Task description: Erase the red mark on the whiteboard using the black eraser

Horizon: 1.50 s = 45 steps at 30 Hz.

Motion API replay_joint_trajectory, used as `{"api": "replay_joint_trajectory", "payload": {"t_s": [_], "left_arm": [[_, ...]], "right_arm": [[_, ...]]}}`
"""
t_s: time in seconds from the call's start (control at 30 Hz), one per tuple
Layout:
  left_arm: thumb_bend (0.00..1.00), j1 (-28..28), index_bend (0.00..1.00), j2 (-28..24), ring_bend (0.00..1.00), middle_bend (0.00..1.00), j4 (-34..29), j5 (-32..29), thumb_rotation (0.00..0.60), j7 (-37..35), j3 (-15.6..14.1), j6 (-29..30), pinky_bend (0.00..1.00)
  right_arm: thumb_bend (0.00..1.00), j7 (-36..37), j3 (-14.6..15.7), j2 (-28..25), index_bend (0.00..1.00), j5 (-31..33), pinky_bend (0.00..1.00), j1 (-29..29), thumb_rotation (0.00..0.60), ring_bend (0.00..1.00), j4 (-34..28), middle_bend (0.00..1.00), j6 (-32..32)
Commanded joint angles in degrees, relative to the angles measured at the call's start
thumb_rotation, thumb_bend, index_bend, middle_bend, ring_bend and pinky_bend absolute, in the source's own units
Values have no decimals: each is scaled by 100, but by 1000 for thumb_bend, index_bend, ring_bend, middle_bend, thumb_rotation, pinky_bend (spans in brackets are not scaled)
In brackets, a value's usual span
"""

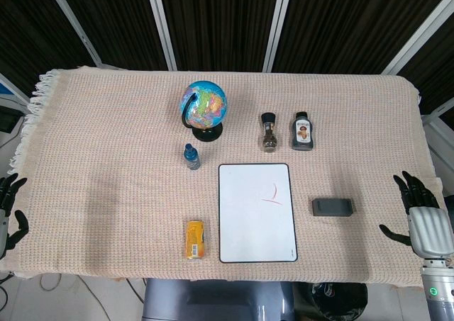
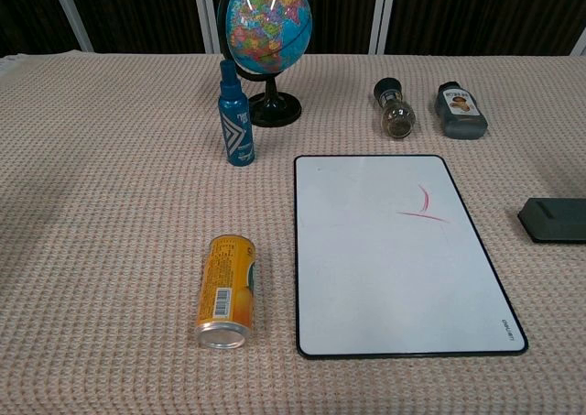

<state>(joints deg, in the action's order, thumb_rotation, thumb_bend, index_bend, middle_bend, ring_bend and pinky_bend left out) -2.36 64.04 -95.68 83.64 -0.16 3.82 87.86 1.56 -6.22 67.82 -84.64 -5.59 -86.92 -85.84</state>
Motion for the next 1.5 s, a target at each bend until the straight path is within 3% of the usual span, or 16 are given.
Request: {"api": "replay_joint_trajectory", "payload": {"t_s": [0.03,0.9,1.23,1.5], "left_arm": [[749,1,121,0,0,44,3,-1,600,0,0,1,0],[749,-4,121,7,0,44,-11,-1,600,9,1,-5,0],[749,-23,121,22,0,44,-25,-37,600,69,16,-34,0],[749,-27,121,2,0,44,-56,-67,600,69,21,-56,0]], "right_arm": [[29,0,-1,-2,0,3,176,1,600,51,-4,0,-1],[29,45,70,-88,0,36,176,-20,600,51,-106,0,177],[29,579,195,-697,0,170,176,-359,600,77,-589,22,1176],[28,729,157,-1140,0,625,176,-1015,600,83,-902,39,2622]]}}
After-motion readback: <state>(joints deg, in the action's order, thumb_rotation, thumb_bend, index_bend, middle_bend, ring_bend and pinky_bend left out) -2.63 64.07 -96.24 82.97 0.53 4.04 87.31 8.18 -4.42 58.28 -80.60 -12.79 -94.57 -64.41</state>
